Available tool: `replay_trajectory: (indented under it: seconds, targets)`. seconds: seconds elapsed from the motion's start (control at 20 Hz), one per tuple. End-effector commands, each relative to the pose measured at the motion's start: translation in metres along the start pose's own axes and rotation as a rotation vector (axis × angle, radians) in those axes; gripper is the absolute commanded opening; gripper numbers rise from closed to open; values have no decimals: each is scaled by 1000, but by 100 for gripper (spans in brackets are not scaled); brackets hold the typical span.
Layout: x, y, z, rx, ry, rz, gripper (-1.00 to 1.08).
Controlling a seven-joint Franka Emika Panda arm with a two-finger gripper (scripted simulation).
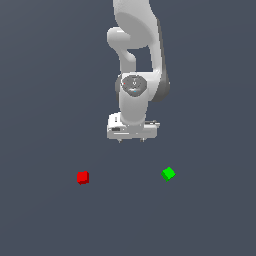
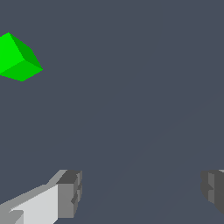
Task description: Stack the red cube on top of the green cube.
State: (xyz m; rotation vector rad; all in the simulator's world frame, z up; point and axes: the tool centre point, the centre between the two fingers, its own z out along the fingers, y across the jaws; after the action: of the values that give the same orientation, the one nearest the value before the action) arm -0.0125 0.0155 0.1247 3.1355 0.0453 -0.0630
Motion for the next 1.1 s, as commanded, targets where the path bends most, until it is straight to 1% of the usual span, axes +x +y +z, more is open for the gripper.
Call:
replay_trajectory:
  seconds: [0.0,0.2,0.45,0.7,1.05]
  targets:
    - [0,0,0,0,0,0,100]
    - [2,4,1,0,1,-3,100]
    - [10,22,5,0,4,-15,100]
    - [24,53,13,-1,9,-36,100]
    - [51,105,25,0,19,-73,100]
